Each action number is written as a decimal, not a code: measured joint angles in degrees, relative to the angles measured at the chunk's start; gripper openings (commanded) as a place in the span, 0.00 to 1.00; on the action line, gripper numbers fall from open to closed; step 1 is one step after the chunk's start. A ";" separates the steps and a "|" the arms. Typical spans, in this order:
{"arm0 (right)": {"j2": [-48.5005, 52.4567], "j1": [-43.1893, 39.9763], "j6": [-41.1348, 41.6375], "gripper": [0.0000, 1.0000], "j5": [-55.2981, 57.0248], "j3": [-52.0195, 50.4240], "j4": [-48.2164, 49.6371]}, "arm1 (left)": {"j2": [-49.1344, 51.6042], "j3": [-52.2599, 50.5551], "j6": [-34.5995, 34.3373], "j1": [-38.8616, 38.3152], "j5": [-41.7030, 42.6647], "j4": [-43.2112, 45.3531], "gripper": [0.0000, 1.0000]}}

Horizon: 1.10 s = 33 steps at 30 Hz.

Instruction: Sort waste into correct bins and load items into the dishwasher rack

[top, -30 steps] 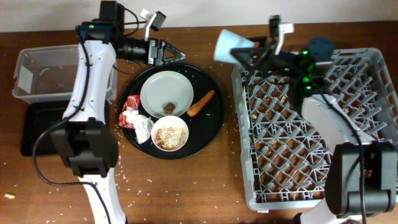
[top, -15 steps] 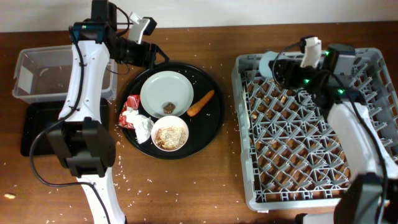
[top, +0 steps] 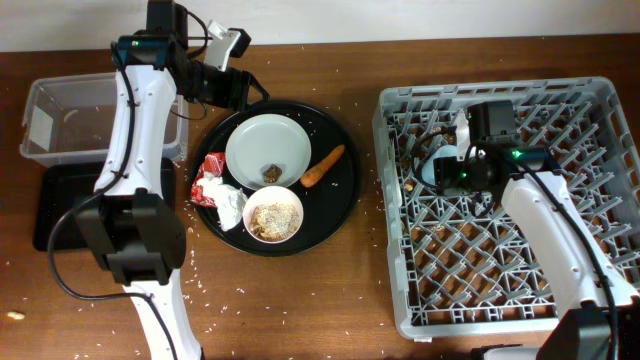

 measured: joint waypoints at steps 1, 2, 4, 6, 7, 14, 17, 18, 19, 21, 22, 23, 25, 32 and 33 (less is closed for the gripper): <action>0.00 0.00 0.20 0.83 0.17 0.00 0.42 | 0.00 0.00 0.00 0.00 0.00 0.02 0.61; 0.00 0.00 0.46 0.95 0.24 0.00 1.05 | 0.00 0.00 0.00 0.00 0.00 0.00 0.61; 0.00 0.00 0.79 0.99 0.35 0.33 2.03 | 0.00 0.00 0.00 0.00 0.00 0.02 0.61; 0.20 0.00 0.83 0.98 0.07 4.09 0.09 | 0.00 0.00 0.00 0.00 0.00 -0.02 0.61; 0.28 0.00 0.83 0.98 -0.70 8.68 -1.29 | 0.00 0.02 -0.20 0.00 -0.20 -0.35 0.61; 0.07 0.00 0.85 0.99 -20.31 24.17 -0.26 | 0.00 3.45 -0.72 -2.84 -16.31 -9.38 0.61; 1.77 0.00 0.83 0.99 -22.14 24.17 -0.26 | 0.00 2.67 -0.72 -6.40 -21.88 -6.95 0.61; 2.38 0.00 0.85 0.99 -22.36 24.17 -0.26 | 0.00 1.62 -0.72 -7.50 -22.80 -5.55 0.61; 3.08 0.00 0.87 0.99 -22.67 24.17 -0.33 | 0.00 -0.31 -0.74 -8.81 -23.98 -4.63 0.61; 3.45 0.00 0.85 0.99 -22.75 24.17 -0.46 | 0.15 -3.34 -0.83 -9.88 -25.16 -2.60 0.61; 3.63 0.00 0.85 0.99 -22.75 24.17 -0.50 | 0.79 -4.22 -0.83 -10.16 -25.46 -2.54 0.61; 3.80 0.00 0.85 0.99 -22.75 24.17 -0.48 | 1.95 -4.59 -0.83 -10.58 -25.53 -1.86 0.61; 4.76 0.00 0.85 0.99 -22.93 24.17 -0.55 | 6.58 -5.20 -0.85 -12.61 -26.18 2.21 0.61; 4.94 0.00 0.87 0.99 -22.91 24.15 -1.60 | 8.57 -5.42 9.46 -25.20 -31.91 3.45 0.62; 4.96 0.00 0.83 0.99 -22.91 24.15 -1.99 | 8.57 -5.42 11.89 -27.32 -32.48 3.48 0.62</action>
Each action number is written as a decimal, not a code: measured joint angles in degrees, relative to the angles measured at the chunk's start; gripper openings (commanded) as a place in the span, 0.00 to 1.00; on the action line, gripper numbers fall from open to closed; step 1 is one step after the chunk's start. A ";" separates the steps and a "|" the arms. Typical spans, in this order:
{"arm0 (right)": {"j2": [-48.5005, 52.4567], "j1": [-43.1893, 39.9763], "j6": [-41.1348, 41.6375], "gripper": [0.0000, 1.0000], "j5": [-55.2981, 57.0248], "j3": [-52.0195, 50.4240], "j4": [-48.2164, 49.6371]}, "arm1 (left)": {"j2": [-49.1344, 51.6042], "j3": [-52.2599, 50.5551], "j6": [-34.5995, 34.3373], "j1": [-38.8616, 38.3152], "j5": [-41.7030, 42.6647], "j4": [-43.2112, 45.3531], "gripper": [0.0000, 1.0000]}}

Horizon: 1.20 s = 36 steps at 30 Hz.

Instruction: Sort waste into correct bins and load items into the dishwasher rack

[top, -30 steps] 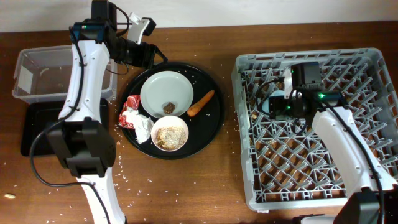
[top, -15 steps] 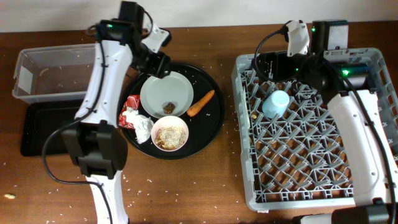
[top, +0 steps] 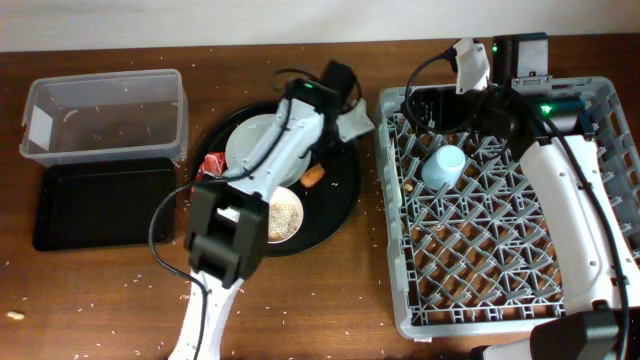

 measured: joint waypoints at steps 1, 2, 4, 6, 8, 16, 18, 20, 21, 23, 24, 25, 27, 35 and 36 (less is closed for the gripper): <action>0.00 0.00 0.00 0.99 0.00 0.00 0.00 | 0.00 0.00 2.14 -1.88 -0.46 0.04 0.62; 0.00 0.00 -0.02 0.99 0.00 0.00 -0.33 | 0.02 0.00 2.95 -2.29 -1.01 0.24 0.62; 0.00 0.00 -0.28 0.99 0.02 0.00 -1.11 | 1.53 0.00 4.22 -2.21 -3.13 1.03 0.62; 0.00 0.00 -0.68 0.99 0.48 0.00 -2.60 | 5.14 0.00 4.44 -1.95 -4.11 1.14 0.62; 0.00 0.00 -0.85 0.99 1.79 0.00 -3.98 | 6.12 0.37 4.61 -1.90 -4.50 1.01 0.50; 0.00 0.00 -0.96 0.99 3.50 0.00 -4.35 | 7.32 4.42 2.14 -2.01 -4.66 -6.08 0.01; 0.00 0.00 -0.98 0.99 3.56 0.00 -4.24 | 8.61 13.35 -0.04 -1.92 -4.79 -13.20 0.01; 0.00 0.00 -0.94 0.99 3.72 0.00 -4.42 | 9.14 27.63 -3.45 -0.87 -5.44 -21.29 0.01; 0.00 0.00 -0.94 0.99 3.72 0.00 -4.28 | 8.87 35.28 -6.78 1.09 -6.51 -24.20 0.01; 0.02 0.00 -0.94 0.99 3.72 0.00 -4.24 | 8.66 45.97 -15.91 8.63 -8.57 -31.23 0.00; 0.02 0.00 -0.92 0.99 3.72 0.00 -4.28 | 8.15 47.34 -18.62 11.80 -8.52 -31.41 0.01; 0.02 0.00 -0.96 0.99 3.74 0.00 -4.20 | 6.71 47.80 -22.75 18.45 -6.78 -31.50 0.00; 0.02 0.00 -0.96 0.99 3.74 0.00 -4.13 | 3.54 47.10 -25.94 27.23 -3.76 -31.65 0.01; 0.11 0.00 -0.92 0.99 3.74 0.00 -2.89 | -18.69 -1.22 -35.15 49.53 -7.06 -24.92 0.00; 0.11 0.00 -0.90 0.99 3.74 0.00 -2.91 | -18.67 -7.48 -36.13 50.71 -7.02 -19.39 0.01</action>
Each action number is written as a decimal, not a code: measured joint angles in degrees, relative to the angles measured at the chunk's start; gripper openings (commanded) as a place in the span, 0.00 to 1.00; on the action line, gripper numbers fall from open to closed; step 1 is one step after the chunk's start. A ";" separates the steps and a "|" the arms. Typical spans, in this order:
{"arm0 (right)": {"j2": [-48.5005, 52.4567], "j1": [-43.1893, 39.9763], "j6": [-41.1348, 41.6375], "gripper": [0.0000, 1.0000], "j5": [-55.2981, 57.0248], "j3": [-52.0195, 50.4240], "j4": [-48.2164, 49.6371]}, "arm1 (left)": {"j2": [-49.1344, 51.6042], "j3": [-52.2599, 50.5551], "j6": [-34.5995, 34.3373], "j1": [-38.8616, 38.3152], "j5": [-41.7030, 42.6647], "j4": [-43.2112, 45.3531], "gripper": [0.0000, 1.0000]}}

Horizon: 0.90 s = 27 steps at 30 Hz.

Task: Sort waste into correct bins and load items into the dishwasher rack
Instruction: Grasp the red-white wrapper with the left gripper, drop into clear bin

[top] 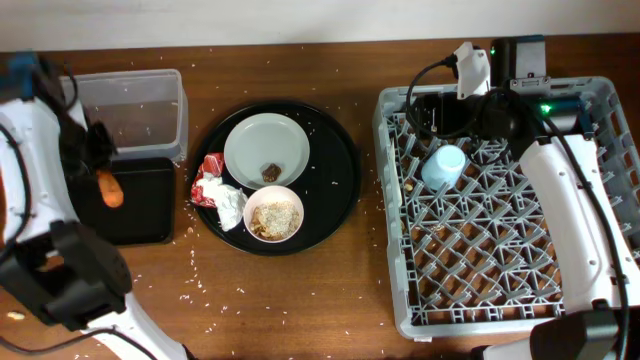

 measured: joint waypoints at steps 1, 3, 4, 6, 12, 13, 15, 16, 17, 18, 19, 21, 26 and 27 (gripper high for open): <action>0.04 0.00 -0.02 0.99 -0.02 0.00 -0.15 | 0.79 -8.57 -1.60 2.23 -0.11 6.23 0.00; 0.20 0.00 0.02 0.99 0.00 0.00 -0.07 | 1.29 -18.18 -5.22 5.70 -0.09 18.80 0.01; 0.26 0.00 0.02 0.99 -0.02 0.00 -0.24 | 1.31 -20.96 -6.78 6.84 -0.20 22.75 0.17; 0.31 0.00 0.04 0.99 0.00 0.00 -0.20 | 1.09 -26.53 -9.07 7.82 -0.59 30.27 0.42; 0.31 0.00 0.04 0.99 -0.02 0.00 -0.42 | 1.09 -30.45 -10.62 7.72 -0.46 33.03 0.62; 0.31 0.00 0.02 0.99 0.00 0.00 -0.33 | 1.01 -26.93 -9.22 7.72 -0.46 30.10 0.62; 0.31 0.00 0.04 0.99 0.02 0.00 -0.24 | 0.07 -17.00 -5.27 6.60 -0.50 23.96 0.63; 0.31 0.00 0.04 0.99 0.00 0.00 -0.42 | -0.66 -13.94 -3.78 5.60 -0.55 22.56 0.63; 0.31 0.00 0.07 0.99 0.00 0.00 -0.44 | -1.49 -11.41 -1.79 4.04 -0.48 21.86 0.63; 0.31 0.00 0.07 0.99 0.00 0.00 -0.44 | -2.29 -9.88 0.57 2.25 0.00 21.68 0.65; 0.31 0.00 0.09 0.99 0.00 0.00 -0.42 | -3.65 -8.68 5.81 -2.47 2.49 21.55 0.68; 0.31 0.00 0.11 0.99 0.00 0.00 -0.44 | -3.65 -8.81 14.43 -11.45 5.66 20.55 0.76; 0.31 0.00 0.22 0.99 -0.02 0.00 -0.48 | -1.51 -14.97 31.82 -26.49 6.34 20.52 0.76; 0.31 0.00 0.15 0.99 0.00 0.00 -0.68 | -0.33 -15.76 33.29 -27.54 5.62 20.55 0.75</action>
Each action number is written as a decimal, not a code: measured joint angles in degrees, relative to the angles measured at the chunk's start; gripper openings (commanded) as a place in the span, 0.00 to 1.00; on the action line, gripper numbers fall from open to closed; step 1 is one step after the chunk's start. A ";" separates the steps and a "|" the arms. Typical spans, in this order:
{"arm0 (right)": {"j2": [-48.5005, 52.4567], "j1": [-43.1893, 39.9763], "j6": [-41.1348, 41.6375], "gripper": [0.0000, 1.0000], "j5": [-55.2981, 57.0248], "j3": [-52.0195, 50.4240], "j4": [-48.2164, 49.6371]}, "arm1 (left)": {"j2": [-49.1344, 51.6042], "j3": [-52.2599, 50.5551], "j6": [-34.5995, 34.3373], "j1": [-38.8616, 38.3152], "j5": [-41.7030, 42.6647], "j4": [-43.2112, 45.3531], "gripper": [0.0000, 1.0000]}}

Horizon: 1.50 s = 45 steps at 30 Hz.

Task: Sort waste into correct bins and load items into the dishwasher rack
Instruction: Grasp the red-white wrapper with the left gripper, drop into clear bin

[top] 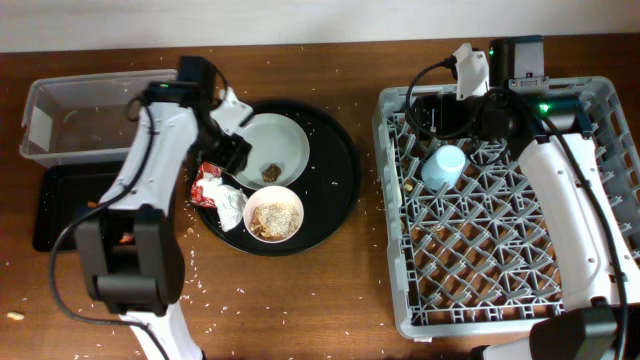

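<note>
My left gripper (232,148) hangs open over the left rim of the white plate (275,138), just above the red-and-white wrapper (210,183). The plate carries a brown food scrap (270,172). Beside it stand a bowl of food leftovers (275,215) and a crumpled napkin (231,205), all on the round black tray (335,190). A blue cup (443,165) lies in the grey dishwasher rack (500,300). My right gripper (425,108) hovers open at the rack's far edge, apart from the cup. Only a speck of orange (124,238) shows by my left arm.
A clear plastic bin (90,115) sits at the far left, with a flat black bin (55,215) in front of it, partly covered by my left arm. Rice grains are scattered over the brown table (300,300). Crumbs lie in the rack.
My left gripper was over the flat black bin holding the carrot. It is now at the plate's left rim without the carrot. The right arm and the cup have not moved.
First my left gripper was behind the black tray, the carrot lay by the plate, and my right gripper was at the blue cup in the rack. Then the left reached the carrot while the right stood back from the cup. The carrot was held over the black bin, then let go.
</note>
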 measured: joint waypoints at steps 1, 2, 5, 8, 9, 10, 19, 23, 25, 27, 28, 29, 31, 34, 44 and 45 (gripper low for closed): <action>0.00 0.00 0.02 0.99 0.07 0.00 -0.24 | 1.22 -0.52 0.83 -0.33 -0.57 0.00 0.76; 0.00 0.00 0.00 0.99 0.24 0.00 -0.50 | 2.14 -0.87 1.29 -0.22 -1.01 0.02 0.76; 0.00 0.00 0.00 0.99 0.39 0.00 -0.85 | 3.28 -1.16 2.95 1.16 -1.88 -1.18 0.77; 0.00 0.00 -0.04 0.99 0.39 0.00 -0.87 | 5.40 -1.20 5.05 3.69 -2.05 -0.46 0.77; 0.00 0.00 -0.04 0.99 0.39 0.00 -0.90 | 7.52 -1.27 5.55 4.74 -2.12 0.07 0.77; 0.00 0.00 -0.09 0.99 0.39 0.00 -0.90 | 8.81 -1.38 5.75 5.18 -2.25 0.02 0.79; 0.02 0.00 -0.20 0.99 0.42 0.00 -0.90 | 11.74 -0.76 6.62 5.31 -3.78 3.48 0.01; 0.02 0.00 -0.17 0.99 1.49 0.00 -0.87 | 11.91 -0.44 6.75 5.20 -3.23 2.67 0.00; 0.02 0.00 -0.15 0.99 1.73 0.00 -0.90 | 13.18 2.40 5.20 5.20 -3.13 -1.70 0.01; 0.02 0.00 -0.17 0.99 1.77 0.00 -0.96 | 15.41 8.48 2.67 5.05 -3.02 -8.26 0.00; 0.02 0.00 -0.20 0.99 1.88 0.00 -0.96 | 15.72 12.33 1.90 5.05 -2.73 -11.50 0.01; 0.02 0.00 -0.17 0.99 1.90 0.00 -1.09 | 15.76 15.28 1.60 5.05 -2.47 -13.86 0.00; 0.02 0.00 -0.20 0.99 1.92 0.00 -1.03 | 15.76 25.88 0.72 5.05 -1.68 -18.32 0.01; 0.02 0.00 -0.20 0.99 1.92 0.00 -0.98 | 15.78 35.36 -1.64 5.07 -1.38 -20.06 0.01; 0.02 0.00 -0.15 0.99 1.92 0.00 -0.92 | 16.41 41.68 -15.93 18.67 -2.71 -2.93 0.33; 0.02 0.00 -0.17 0.99 1.90 0.00 -0.90 | 17.51 41.79 -17.68 19.85 -2.73 -2.91 0.68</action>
